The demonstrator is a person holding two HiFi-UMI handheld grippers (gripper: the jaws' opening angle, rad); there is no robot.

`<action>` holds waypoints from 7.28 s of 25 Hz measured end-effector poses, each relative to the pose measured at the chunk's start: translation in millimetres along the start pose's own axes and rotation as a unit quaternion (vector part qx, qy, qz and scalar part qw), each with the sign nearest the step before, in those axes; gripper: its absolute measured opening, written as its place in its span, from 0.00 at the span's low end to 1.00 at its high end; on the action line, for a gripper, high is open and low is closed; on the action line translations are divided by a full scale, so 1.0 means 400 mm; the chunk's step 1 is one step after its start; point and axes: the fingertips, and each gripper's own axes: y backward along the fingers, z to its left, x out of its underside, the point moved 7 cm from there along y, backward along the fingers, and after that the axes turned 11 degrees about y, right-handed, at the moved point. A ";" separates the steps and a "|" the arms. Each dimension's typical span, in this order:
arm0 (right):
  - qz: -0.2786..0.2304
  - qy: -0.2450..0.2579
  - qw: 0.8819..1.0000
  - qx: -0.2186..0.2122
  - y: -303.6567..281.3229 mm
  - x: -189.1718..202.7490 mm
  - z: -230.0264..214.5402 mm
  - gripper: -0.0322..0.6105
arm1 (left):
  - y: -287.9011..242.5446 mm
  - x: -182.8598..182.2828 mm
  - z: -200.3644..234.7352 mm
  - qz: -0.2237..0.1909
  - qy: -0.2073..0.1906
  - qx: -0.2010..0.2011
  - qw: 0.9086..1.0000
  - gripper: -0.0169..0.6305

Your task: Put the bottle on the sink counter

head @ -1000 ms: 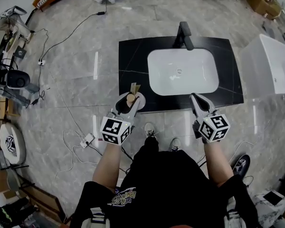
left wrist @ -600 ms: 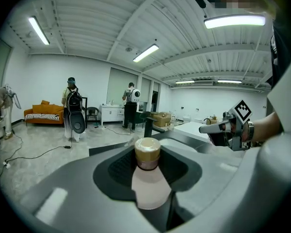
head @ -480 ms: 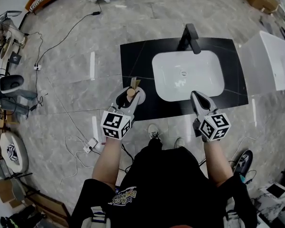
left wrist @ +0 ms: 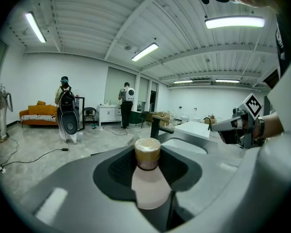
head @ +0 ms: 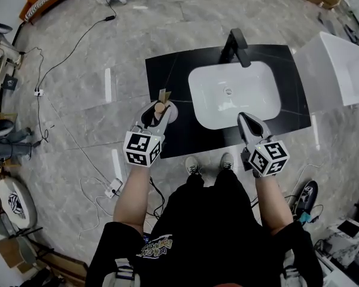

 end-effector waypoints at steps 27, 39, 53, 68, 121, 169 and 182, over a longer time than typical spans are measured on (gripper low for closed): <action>0.043 0.004 0.994 -0.102 -0.250 -0.022 -0.201 0.09 | -0.253 -0.009 0.105 0.013 0.047 -0.101 0.994 0.23; 0.075 -0.009 0.989 -0.125 -0.338 0.017 -0.273 0.09 | -0.368 0.037 0.173 0.030 0.059 -0.136 0.989 0.23; 0.097 -0.013 0.986 -0.137 -0.409 0.035 -0.329 0.09 | -0.444 0.048 0.231 0.030 0.050 -0.172 0.983 0.23; 0.102 -0.016 0.985 -0.141 -0.436 0.040 -0.332 0.09 | -0.472 0.051 0.253 0.025 0.034 -0.182 0.982 0.23; 0.006 -0.011 0.999 -0.038 -0.062 0.004 -0.001 0.09 | 0.088 0.055 -0.036 0.006 0.104 -0.018 0.994 0.03; 0.015 0.023 0.987 -0.159 0.317 0.146 -0.031 0.09 | 0.214 0.256 -0.620 0.006 0.098 -0.030 0.995 0.03; 0.025 0.033 0.984 -0.174 0.346 0.173 -0.035 0.09 | 0.232 0.290 -0.661 0.002 0.104 -0.046 0.993 0.03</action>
